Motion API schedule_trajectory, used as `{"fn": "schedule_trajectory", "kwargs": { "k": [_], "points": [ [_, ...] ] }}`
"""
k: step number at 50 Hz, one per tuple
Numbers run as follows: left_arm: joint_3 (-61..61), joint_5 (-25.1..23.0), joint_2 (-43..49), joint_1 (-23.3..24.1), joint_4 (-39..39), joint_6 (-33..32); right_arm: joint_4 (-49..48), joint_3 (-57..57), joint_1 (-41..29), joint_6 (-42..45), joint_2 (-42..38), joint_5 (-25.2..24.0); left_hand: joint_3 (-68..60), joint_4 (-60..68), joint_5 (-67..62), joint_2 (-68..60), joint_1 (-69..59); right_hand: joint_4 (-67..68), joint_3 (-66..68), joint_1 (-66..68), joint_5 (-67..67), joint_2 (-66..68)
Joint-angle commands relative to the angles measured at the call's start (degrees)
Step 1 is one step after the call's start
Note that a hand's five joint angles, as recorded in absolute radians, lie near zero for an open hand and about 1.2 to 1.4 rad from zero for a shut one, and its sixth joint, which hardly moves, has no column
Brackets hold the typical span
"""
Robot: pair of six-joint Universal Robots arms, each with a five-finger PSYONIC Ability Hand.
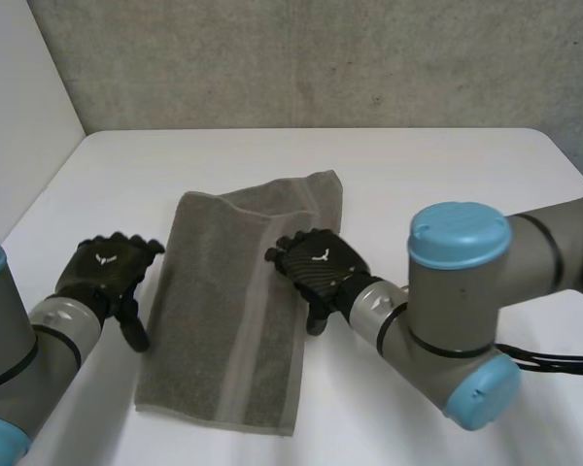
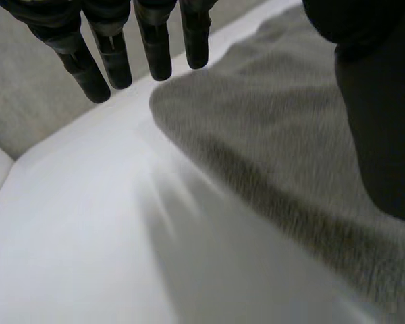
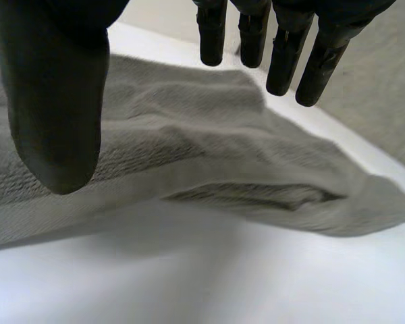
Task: Fold the towel.
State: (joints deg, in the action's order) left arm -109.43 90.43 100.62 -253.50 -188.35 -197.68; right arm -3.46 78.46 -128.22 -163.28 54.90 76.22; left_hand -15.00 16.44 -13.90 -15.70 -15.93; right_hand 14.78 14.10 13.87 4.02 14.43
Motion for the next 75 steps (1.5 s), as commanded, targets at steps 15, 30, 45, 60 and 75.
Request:
{"fn": "schedule_trajectory", "kwargs": {
  "k": [15,30,45,60,75],
  "points": [
    [3.9,0.3,12.0,2.5,-2.0,-0.9,-1.6,-6.3,-0.7,4.9,-7.1,0.3,-47.8,46.3,-38.9,-47.1,-46.8,65.2,65.9,66.1,66.0,65.5],
    [17.5,1.1,7.2,12.4,-1.2,4.4,-2.8,-5.3,2.5,-2.9,11.4,0.5,-65.0,63.6,-56.1,-64.3,-64.1,65.2,65.9,66.1,66.0,65.6],
    [24.5,0.5,-3.2,22.3,2.5,20.7,3.5,-3.7,10.5,-2.7,18.6,3.1,-65.0,63.6,-56.1,-64.3,-64.1,11.6,12.3,12.5,12.4,12.0],
    [25.8,1.1,12.4,33.9,6.5,14.3,5.1,1.4,14.3,-2.5,18.3,3.8,-11.6,10.2,-2.7,-10.9,-10.7,-0.3,0.4,0.6,0.4,0.0],
    [21.5,2.6,4.3,19.2,5.9,13.1,17.0,1.8,13.7,6.0,13.3,-0.7,1.6,-3.0,10.5,2.3,2.5,1.2,1.9,2.1,2.0,1.5]
  ]
}}
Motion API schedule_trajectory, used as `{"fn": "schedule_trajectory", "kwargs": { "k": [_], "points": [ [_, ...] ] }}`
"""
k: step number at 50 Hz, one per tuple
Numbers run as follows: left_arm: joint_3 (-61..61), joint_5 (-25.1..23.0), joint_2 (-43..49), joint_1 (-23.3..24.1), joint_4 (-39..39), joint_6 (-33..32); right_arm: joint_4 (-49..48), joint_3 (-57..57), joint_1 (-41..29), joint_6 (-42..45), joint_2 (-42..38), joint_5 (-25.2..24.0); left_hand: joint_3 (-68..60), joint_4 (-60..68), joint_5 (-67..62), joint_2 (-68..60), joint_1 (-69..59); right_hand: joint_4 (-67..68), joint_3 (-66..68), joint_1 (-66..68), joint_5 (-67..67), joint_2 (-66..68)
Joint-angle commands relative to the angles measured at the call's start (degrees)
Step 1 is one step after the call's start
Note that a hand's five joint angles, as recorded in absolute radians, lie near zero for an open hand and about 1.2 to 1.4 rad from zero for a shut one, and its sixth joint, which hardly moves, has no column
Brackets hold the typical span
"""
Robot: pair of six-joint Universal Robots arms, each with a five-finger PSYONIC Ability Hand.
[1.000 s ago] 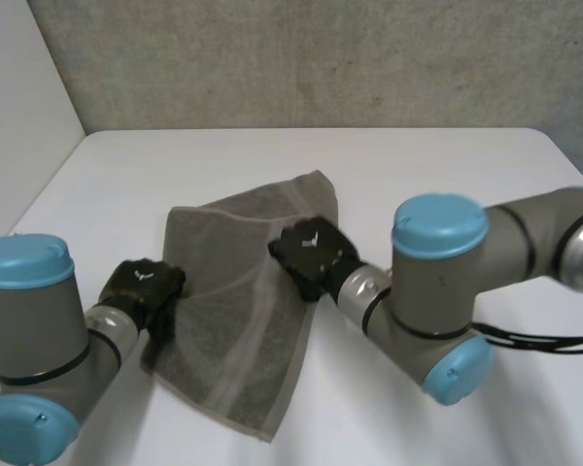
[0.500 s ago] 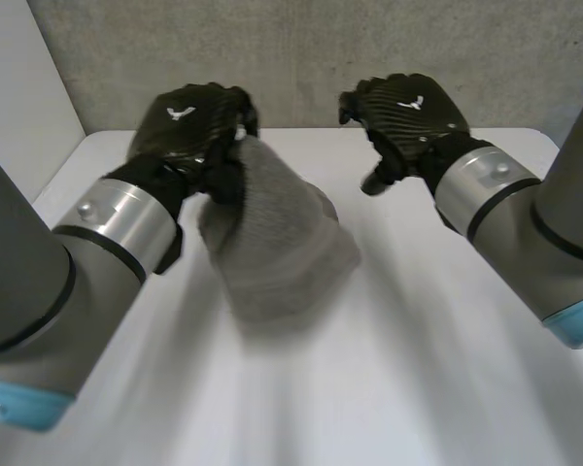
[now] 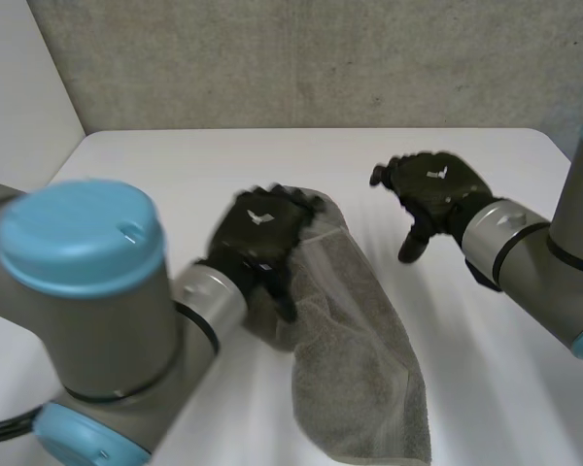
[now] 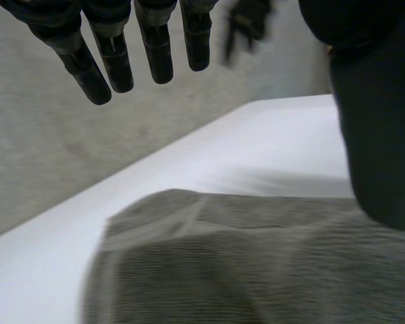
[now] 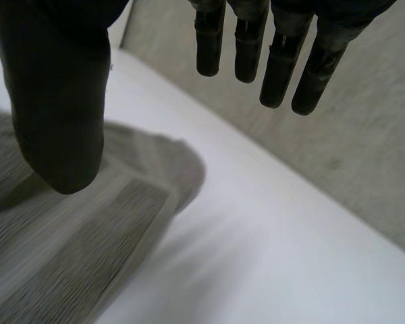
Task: Fold the towel.
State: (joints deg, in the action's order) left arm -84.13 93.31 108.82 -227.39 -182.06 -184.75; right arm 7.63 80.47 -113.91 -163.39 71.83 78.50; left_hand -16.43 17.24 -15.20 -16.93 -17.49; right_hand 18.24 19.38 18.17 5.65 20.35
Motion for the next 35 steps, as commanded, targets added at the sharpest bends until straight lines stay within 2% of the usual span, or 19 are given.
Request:
{"fn": "schedule_trajectory", "kwargs": {
  "k": [1,8,14,19,24,30,32,33,35],
  "points": [
    [-3.8,-0.3,-3.9,-6.9,-0.4,0.2,5.9,-0.2,-0.6,6.2,-3.6,-3.0,3.0,-3.8,11.8,3.5,4.1,-2.3,-3.4,-2.2,0.3,-4.4],
    [-7.0,-1.8,-1.7,-11.9,-1.5,-0.3,5.4,-0.1,-0.9,7.6,-8.4,-4.6,2.2,-3.0,10.9,2.7,3.2,-1.9,-3.1,-1.9,0.7,-4.0],
    [-5.2,-2.5,5.5,-12.7,-3.0,-0.9,4.1,-0.3,-1.0,7.7,-11.7,-4.5,2.3,-3.2,11.1,2.8,3.4,-1.6,-2.7,-1.5,1.0,-3.7],
    [0.4,-2.9,13.3,-14.6,-3.2,-5.2,1.3,1.3,-2.6,7.6,-13.1,-4.7,1.2,-2.0,9.9,1.7,2.2,-1.3,-2.4,-1.2,1.3,-3.4],
    [2.8,-3.0,16.3,-16.0,-3.0,-6.6,0.2,2.6,-3.8,7.6,-13.1,-4.5,-2.5,1.7,6.3,-2.0,-1.5,-1.1,-2.2,-1.0,1.5,-3.2],
    [3.2,-5.4,19.0,-16.1,-3.0,-7.0,-1.0,4.7,-4.7,7.0,-13.1,-4.2,-3.0,2.2,5.7,-2.5,-2.0,6.0,4.8,6.0,8.6,3.9],
    [4.2,-5.8,21.1,-16.1,-2.8,-7.3,-1.0,4.8,-5.7,7.1,-13.2,-3.9,-3.0,2.2,5.7,-2.5,-2.0,18.7,17.5,18.7,21.3,16.6],
    [4.2,-5.8,21.1,-16.1,-2.8,-7.3,-1.0,4.8,-5.7,7.1,-13.2,-3.9,-3.0,2.2,5.7,-2.5,-2.0,18.8,17.6,18.8,21.3,16.6],
    [6.2,-5.6,23.3,-16.0,-2.6,-7.9,-1.0,4.5,-5.8,7.1,-13.2,-3.8,-4.7,3.9,4.1,-4.2,-3.6,39.8,38.7,39.9,42.4,37.7]
  ]
}}
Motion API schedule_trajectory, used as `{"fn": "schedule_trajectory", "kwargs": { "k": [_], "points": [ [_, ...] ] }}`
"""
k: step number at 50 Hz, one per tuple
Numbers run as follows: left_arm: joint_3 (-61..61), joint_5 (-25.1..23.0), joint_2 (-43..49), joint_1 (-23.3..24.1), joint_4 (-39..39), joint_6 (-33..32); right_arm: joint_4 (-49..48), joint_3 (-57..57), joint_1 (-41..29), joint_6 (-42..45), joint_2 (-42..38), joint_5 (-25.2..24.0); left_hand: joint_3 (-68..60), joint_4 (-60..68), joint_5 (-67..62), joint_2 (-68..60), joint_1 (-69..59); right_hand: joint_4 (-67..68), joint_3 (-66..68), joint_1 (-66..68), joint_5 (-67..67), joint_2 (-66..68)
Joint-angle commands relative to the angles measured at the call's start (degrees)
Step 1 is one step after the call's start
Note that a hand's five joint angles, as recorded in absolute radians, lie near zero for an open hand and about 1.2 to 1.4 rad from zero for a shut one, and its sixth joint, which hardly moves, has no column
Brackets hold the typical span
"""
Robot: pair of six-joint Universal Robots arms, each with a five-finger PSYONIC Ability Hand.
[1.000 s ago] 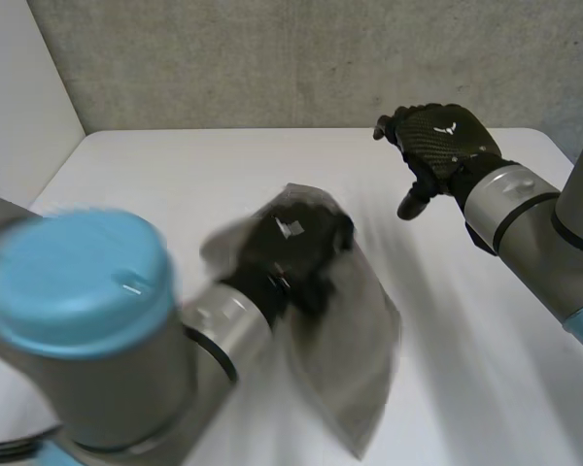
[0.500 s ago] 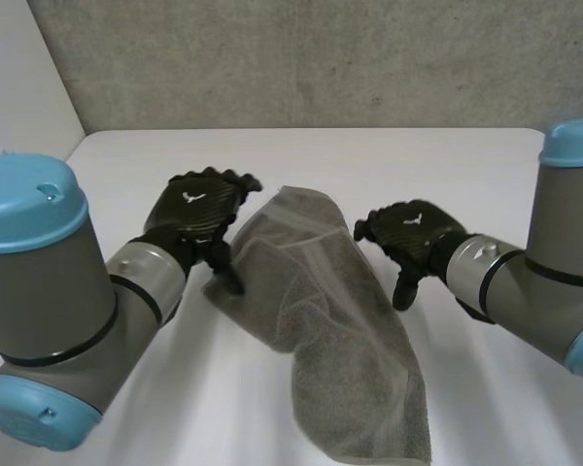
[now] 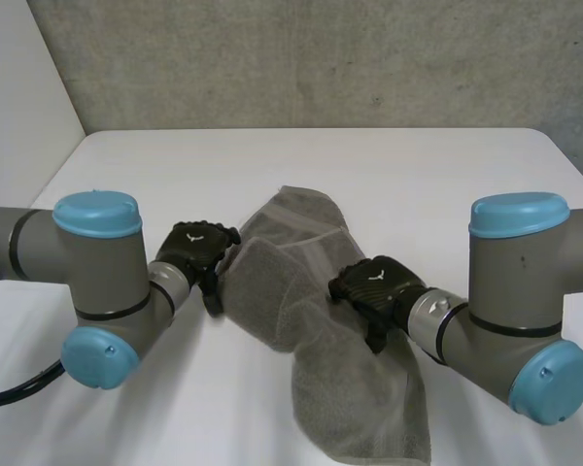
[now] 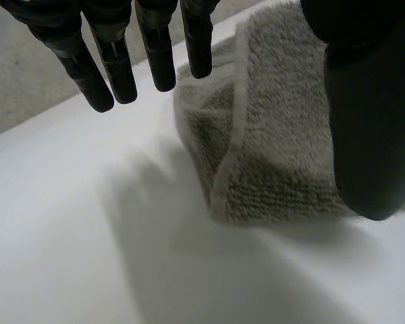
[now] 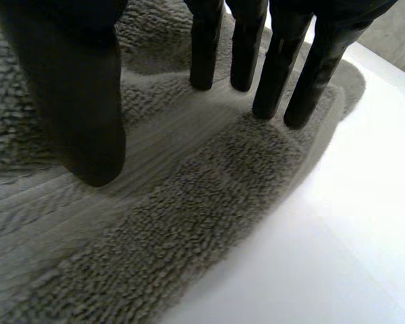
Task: Fold the towel.
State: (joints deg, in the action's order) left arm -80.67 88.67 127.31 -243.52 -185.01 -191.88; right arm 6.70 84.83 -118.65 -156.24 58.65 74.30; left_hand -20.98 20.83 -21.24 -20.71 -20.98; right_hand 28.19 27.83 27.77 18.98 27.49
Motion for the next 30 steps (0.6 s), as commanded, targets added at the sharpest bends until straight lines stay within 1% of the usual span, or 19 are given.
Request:
{"fn": "schedule_trajectory", "kwargs": {
  "k": [1,3,4,5,6,7,9,10,12,17,21,22,23,24,25,27,28,29,30],
  "points": [
    [2.7,-1.0,4.8,0.1,0.4,-0.8,-0.1,0.2,-1.1,0.0,0.0,0.4,-0.2,0.3,10.1,-0.4,-0.2,30.0,30.4,30.4,29.2,30.7],
    [4.6,-0.9,6.0,0.2,0.3,-1.5,-0.2,-0.5,-0.8,0.0,0.1,0.4,-6.7,6.9,3.6,-7.0,-6.7,51.1,51.5,51.5,50.3,51.8],
    [4.6,-0.9,6.0,0.2,0.3,-1.5,-0.2,-0.5,-0.8,0.0,0.1,0.4,-6.7,6.9,3.5,-7.0,-6.7,51.2,51.6,51.6,50.4,51.9],
    [5.3,-1.0,6.2,0.2,0.3,-1.6,-0.5,-0.8,-0.7,-0.1,0.1,0.5,-11.1,11.2,-0.8,-11.3,-11.1,51.8,52.2,52.2,51.0,52.5],
    [5.9,-1.2,6.4,0.2,0.3,-1.5,-1.1,-1.2,-0.6,-0.3,0.6,0.5,-20.6,20.7,-10.3,-20.9,-20.6,51.8,52.2,52.2,51.0,52.5],
    [5.9,-1.2,6.4,0.2,0.3,-1.5,-1.1,-1.2,-0.6,-0.3,0.6,0.5,-20.7,20.8,-10.4,-21.0,-20.7,51.8,52.2,52.2,51.0,52.5],
    [6.9,-1.3,6.4,0.4,0.1,-1.3,-3.3,-2.1,-0.4,-0.6,1.8,1.2,-42.8,42.9,-32.5,-43.1,-42.8,51.8,52.2,52.2,51.0,52.5],
    [6.9,-1.3,6.4,0.4,0.1,-1.3,-3.4,-2.1,-0.4,-0.6,1.8,1.2,-42.9,43.0,-32.6,-43.2,-42.9,51.8,52.2,52.2,51.0,52.5],
    [8.1,-1.1,6.3,0.9,0.1,-1.0,-5.9,-2.6,-0.4,-1.6,4.2,3.0,-58.9,59.1,-48.7,-59.2,-59.0,51.8,52.2,52.2,51.0,52.5],
    [10.3,-0.1,5.3,1.1,-0.1,-0.5,-9.9,-3.0,-0.2,-2.4,6.8,5.0,-59.0,59.2,-48.8,-59.3,-59.0,51.8,52.2,52.2,51.0,52.5],
    [10.7,2.0,-0.3,2.0,0.0,2.3,-11.0,-4.1,-0.1,-2.3,8.1,5.3,-59.0,59.2,-48.8,-59.3,-59.0,51.8,52.2,52.2,51.0,52.5],
    [10.0,2.2,-2.7,2.3,0.2,3.6,-10.7,-4.4,-0.1,-2.3,8.1,5.3,-59.0,59.2,-48.8,-59.3,-59.0,29.2,29.6,29.6,28.4,29.9],
    [10.0,2.2,-2.8,2.3,0.2,3.6,-10.7,-4.4,-0.1,-2.3,8.1,5.3,-59.0,59.2,-48.8,-59.3,-59.0,29.0,29.4,29.4,28.2,29.7],
    [9.2,2.1,-5.0,2.6,0.4,4.8,-10.3,-4.8,-0.3,-2.2,8.1,5.3,-59.0,59.2,-48.8,-59.3,-59.0,11.3,11.7,11.8,10.5,12.0],
    [9.2,2.1,-5.1,2.6,0.4,4.9,-10.3,-4.9,-0.3,-2.2,8.1,5.3,-59.0,59.2,-48.8,-59.3,-59.0,11.2,11.5,11.6,10.4,11.9],
    [5.5,1.8,-9.9,4.0,0.6,6.2,-8.5,-5.9,-0.1,-2.2,7.9,4.9,-59.0,59.2,-48.8,-59.3,-59.0,-7.1,-6.7,-6.7,-7.9,-6.4],
    [5.5,1.8,-10.0,4.0,0.6,6.2,-8.5,-5.9,-0.1,-2.2,7.9,4.9,-59.0,59.2,-48.8,-59.3,-59.0,-7.2,-6.8,-6.8,-8.0,-6.5],
    [3.1,1.5,-12.7,5.1,0.6,6.3,-7.0,-6.9,0.1,-2.2,7.7,4.7,-59.0,59.2,-48.8,-59.3,-59.0,-12.7,-12.3,-12.2,-13.5,-12.0],
    [0.4,1.4,-15.6,6.1,0.5,6.1,-5.3,-8.0,0.2,-2.2,7.5,4.4,-59.0,59.2,-48.8,-59.3,-59.0,-14.1,-13.7,-13.6,-14.8,-13.4]
  ]
}}
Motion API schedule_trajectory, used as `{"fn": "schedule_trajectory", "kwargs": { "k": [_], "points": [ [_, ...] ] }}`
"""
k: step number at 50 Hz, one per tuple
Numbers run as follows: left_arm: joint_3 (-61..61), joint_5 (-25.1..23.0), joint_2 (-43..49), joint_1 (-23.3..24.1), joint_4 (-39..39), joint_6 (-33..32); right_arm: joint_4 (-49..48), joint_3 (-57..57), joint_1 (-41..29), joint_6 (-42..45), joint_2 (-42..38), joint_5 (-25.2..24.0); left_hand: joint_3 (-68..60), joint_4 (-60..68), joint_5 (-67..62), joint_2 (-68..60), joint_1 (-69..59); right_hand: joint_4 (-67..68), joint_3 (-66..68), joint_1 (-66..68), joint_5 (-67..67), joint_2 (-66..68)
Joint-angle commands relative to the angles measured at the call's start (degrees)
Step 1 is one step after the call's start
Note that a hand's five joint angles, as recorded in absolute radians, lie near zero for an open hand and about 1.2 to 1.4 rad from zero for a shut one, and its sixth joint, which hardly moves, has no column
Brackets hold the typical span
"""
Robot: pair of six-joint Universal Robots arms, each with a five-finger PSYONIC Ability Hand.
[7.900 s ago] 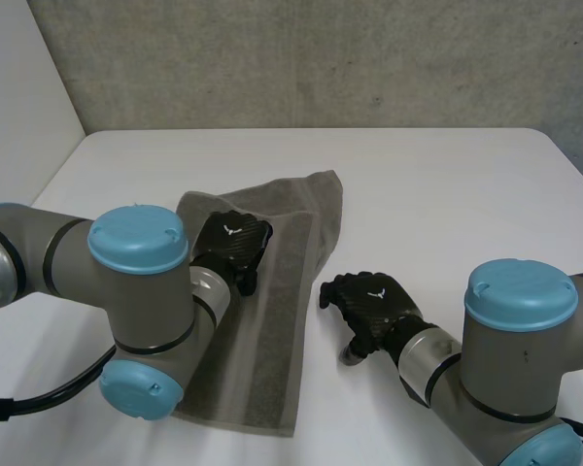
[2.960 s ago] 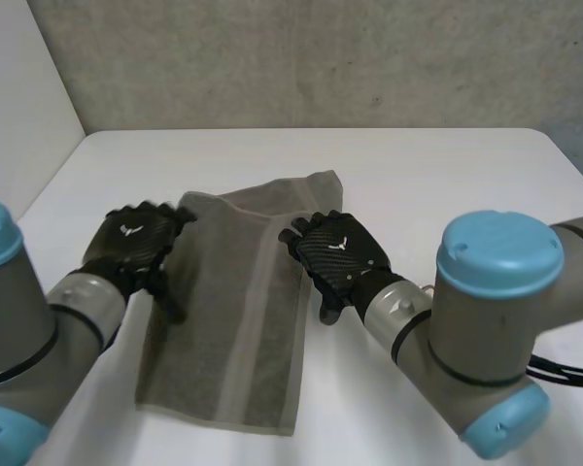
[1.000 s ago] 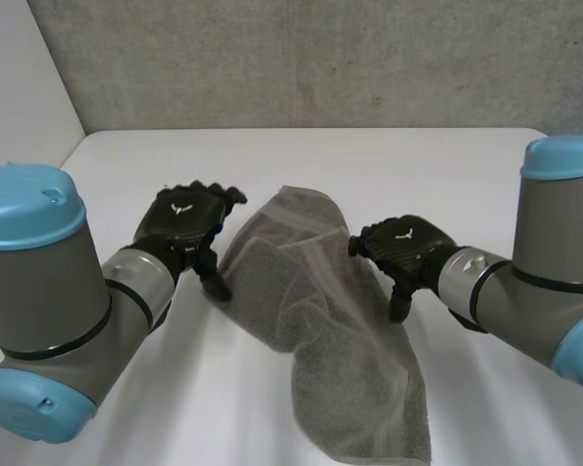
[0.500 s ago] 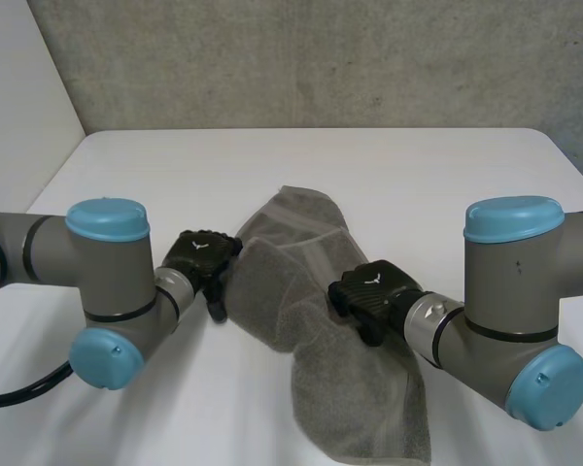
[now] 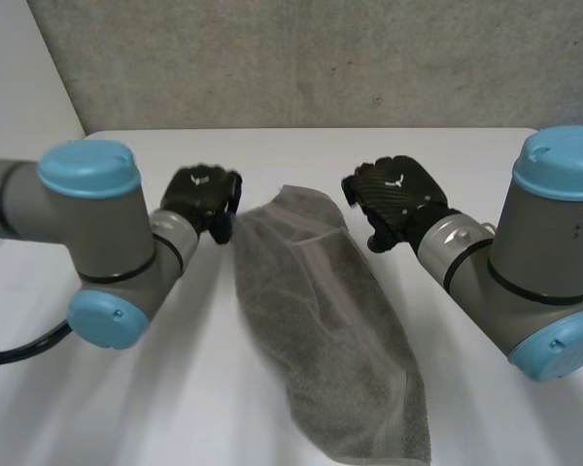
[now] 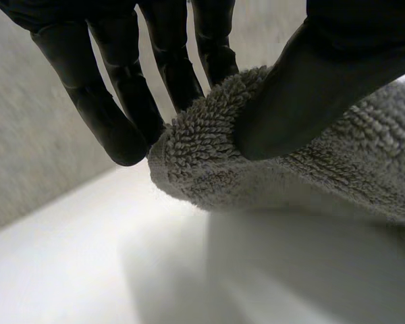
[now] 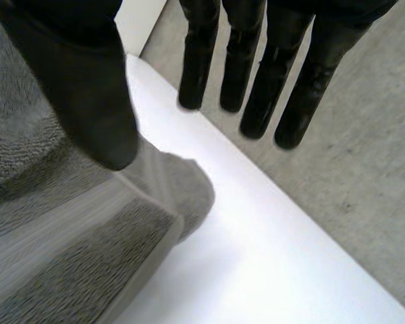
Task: Fold the towel.
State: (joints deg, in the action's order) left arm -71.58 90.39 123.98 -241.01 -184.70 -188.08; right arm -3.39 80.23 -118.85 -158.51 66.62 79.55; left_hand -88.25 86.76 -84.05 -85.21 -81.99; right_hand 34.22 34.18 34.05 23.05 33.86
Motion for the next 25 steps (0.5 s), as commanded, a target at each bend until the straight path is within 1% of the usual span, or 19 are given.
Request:
{"fn": "schedule_trajectory", "kwargs": {
  "k": [1,2,3,5,6,8,9,10,11,13,14,16,17,19,25],
  "points": [
    [-8.7,-0.3,-12.3,3.6,0.2,2.3,4.8,-3.4,0.4,0.0,-0.4,-0.9,8.3,-6.8,14.1,5.2,2.0,-20.1,-20.1,-19.9,-18.9,-19.7],
    [-11.6,-0.4,-14.9,4.5,0.1,2.2,6.7,-4.5,0.6,0.0,-0.6,-1.5,8.3,-6.8,14.1,5.2,2.0,-20.4,-20.4,-20.3,-19.3,-20.1],
    [-11.6,-0.4,-14.9,4.5,0.1,2.2,6.7,-4.6,0.6,0.0,-0.6,-1.5,8.3,-6.8,14.1,5.2,2.0,-20.4,-20.4,-20.3,-19.3,-20.1],
    [-17.0,-0.4,-18.6,5.6,-0.1,1.9,10.1,-6.7,1.1,-0.3,-1.4,-4.6,8.3,-6.8,14.1,5.2,2.0,-21.8,-21.7,-21.6,-20.6,-21.4],
    [-17.0,-0.4,-18.6,5.6,-0.1,1.9,10.2,-6.8,1.1,-0.3,-1.4,-4.7,8.3,-6.8,14.1,5.2,2.0,-21.8,-21.7,-21.6,-20.6,-21.4],
    [-21.6,-0.4,-20.5,6.5,-0.2,1.2,13.0,-9.5,1.3,-1.7,-2.4,-8.7,8.3,-6.8,14.1,5.2,2.0,-22.1,-22.1,-22.0,-20.9,-21.8],
    [-21.6,-0.4,-20.5,6.5,-0.2,1.2,13.1,-9.5,1.3,-1.7,-2.4,-8.7,8.3,-6.8,14.1,5.2,2.0,-22.1,-22.1,-22.0,-20.9,-21.8],
    [-23.7,-0.4,-21.1,7.2,-0.4,0.7,14.4,-10.6,1.5,-2.8,-3.1,-10.8,8.3,-6.8,14.1,5.2,2.0,-22.1,-22.1,-22.0,-20.9,-21.8],
    [-23.7,-0.4,-21.1,7.2,-0.4,0.7,14.5,-10.6,1.5,-2.8,-3.1,-10.8,8.3,-6.8,14.1,5.2,2.0,-22.1,-22.1,-22.0,-20.9,-21.8],
    [-26.8,-0.3,-21.1,9.4,-0.4,-0.3,16.7,-12.5,2.0,-4.5,-4.7,-14.8,8.3,-6.8,14.1,5.2,2.0,-22.1,-22.1,-22.0,-20.9,-21.8],
    [-26.8,-0.3,-21.1,9.4,-0.4,-0.4,16.7,-12.6,2.0,-4.5,-4.7,-14.9,8.3,-6.8,14.1,5.2,2.0,-22.1,-22.1,-22.0,-20.9,-21.8],
    [-28.3,-0.2,-21.1,11.3,-0.5,-1.6,19.7,-14.2,2.3,-5.7,-7.1,-18.0,8.3,-6.8,14.1,5.2,2.0,-21.3,-21.2,-21.1,-20.1,-20.9],
    [-28.3,-0.2,-21.1,11.4,-0.5,-1.6,19.7,-14.2,2.3,-5.8,-7.1,-18.0,8.3,-6.8,14.1,5.2,2.0,-21.3,-21.2,-21.1,-20.1,-20.9],
    [-29.0,0.0,-21.2,12.1,-0.7,-2.2,22.9,-15.5,2.1,-5.8,-9.9,-19.8,8.3,-6.8,14.1,5.2,2.0,-20.8,-20.7,-20.6,-19.6,-20.4],
    [-29.2,0.0,-21.1,12.0,-0.9,-2.2,25.0,-16.6,1.5,-5.6,-13.7,-20.5,8.3,-6.8,14.1,5.2,2.0,-20.3,-20.2,-20.1,-19.1,-19.9]
  ]
}}
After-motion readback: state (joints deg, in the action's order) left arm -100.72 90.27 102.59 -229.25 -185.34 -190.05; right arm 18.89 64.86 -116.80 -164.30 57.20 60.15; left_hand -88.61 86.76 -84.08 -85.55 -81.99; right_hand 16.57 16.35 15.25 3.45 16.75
